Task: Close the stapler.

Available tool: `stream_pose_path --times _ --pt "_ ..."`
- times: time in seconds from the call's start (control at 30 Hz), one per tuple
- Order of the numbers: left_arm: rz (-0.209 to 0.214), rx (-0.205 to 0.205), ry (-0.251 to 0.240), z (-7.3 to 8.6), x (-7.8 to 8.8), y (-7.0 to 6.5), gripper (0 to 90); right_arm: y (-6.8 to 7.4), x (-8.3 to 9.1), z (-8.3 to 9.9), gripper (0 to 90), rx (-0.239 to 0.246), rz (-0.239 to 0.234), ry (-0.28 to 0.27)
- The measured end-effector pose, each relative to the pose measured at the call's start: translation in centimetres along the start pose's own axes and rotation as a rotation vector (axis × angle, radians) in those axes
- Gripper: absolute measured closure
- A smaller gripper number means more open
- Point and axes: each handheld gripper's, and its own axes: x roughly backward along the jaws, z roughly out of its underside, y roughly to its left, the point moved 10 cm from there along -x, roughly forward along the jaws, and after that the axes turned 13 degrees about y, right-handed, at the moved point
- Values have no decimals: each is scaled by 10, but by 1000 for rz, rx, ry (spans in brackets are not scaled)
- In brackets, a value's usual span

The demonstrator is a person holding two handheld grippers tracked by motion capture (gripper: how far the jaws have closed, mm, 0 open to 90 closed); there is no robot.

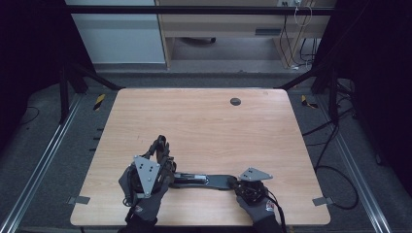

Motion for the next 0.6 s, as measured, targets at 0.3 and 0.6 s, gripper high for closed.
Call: stream_pose_path --times 0.3,0.6 --pt "-13 -40 -8 -2 -2 -10 655 -2 1 1 900 -4 -7 -1" --pt "-22 -116 -13 -5 -5 -32 651 -3 1 1 900 -2 -19 -6"
